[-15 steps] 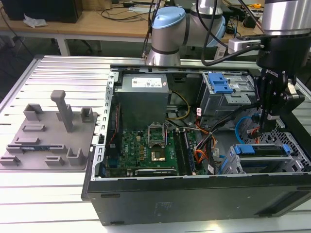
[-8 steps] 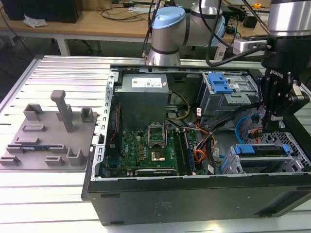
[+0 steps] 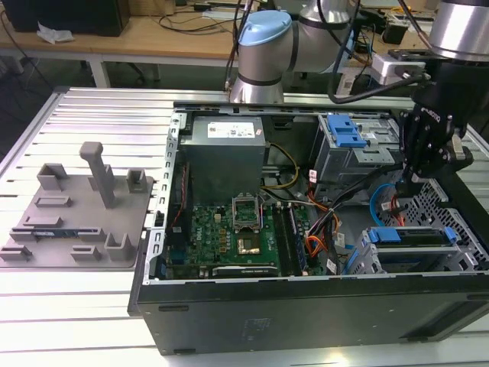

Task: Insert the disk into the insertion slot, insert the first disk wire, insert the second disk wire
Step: 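Insert the first disk wire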

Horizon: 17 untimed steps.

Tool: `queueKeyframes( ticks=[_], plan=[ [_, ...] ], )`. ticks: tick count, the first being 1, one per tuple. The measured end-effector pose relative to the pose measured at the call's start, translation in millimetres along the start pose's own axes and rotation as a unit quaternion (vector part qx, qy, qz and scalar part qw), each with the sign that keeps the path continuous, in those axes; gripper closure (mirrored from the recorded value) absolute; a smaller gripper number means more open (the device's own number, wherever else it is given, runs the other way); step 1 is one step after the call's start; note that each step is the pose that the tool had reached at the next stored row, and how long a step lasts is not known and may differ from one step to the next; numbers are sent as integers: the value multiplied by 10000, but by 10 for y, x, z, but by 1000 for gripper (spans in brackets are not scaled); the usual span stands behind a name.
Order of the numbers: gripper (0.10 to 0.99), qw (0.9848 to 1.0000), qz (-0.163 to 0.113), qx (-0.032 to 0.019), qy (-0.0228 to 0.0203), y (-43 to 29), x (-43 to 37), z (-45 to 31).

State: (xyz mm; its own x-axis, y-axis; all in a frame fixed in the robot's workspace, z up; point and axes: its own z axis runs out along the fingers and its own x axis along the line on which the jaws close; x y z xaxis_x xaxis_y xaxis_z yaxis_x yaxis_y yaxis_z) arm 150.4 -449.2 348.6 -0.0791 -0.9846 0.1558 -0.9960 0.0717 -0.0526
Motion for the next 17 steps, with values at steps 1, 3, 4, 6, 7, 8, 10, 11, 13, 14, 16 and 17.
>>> queueKeyframes(
  ticks=[1,3,4,6,7,8,10,11,13,14,16,17],
  plan=[
    [922,10000,-5,-45,-44,-14,13,-5],
    [922,9998,-15,-134,-120,-38,37,-10],
    [922,9997,-19,-171,-151,-47,46,-12],
    [922,9995,-30,-254,-178,-70,80,-14],
    [922,9994,-33,-280,-178,-81,98,-13],
    [922,9994,-37,-310,-178,-96,124,-11],
    [922,9992,-43,-351,-182,-123,166,-5],
    [922,9991,-46,-368,-185,-139,190,-1],
    [922,9990,-51,-404,-193,-179,250,11],
    [922,9989,-54,-430,-201,-207,300,19],
    [922,9987,-57,-457,-219,-232,344,28],
    [922,9986,-60,-479,-230,-255,383,35]
  ],
)
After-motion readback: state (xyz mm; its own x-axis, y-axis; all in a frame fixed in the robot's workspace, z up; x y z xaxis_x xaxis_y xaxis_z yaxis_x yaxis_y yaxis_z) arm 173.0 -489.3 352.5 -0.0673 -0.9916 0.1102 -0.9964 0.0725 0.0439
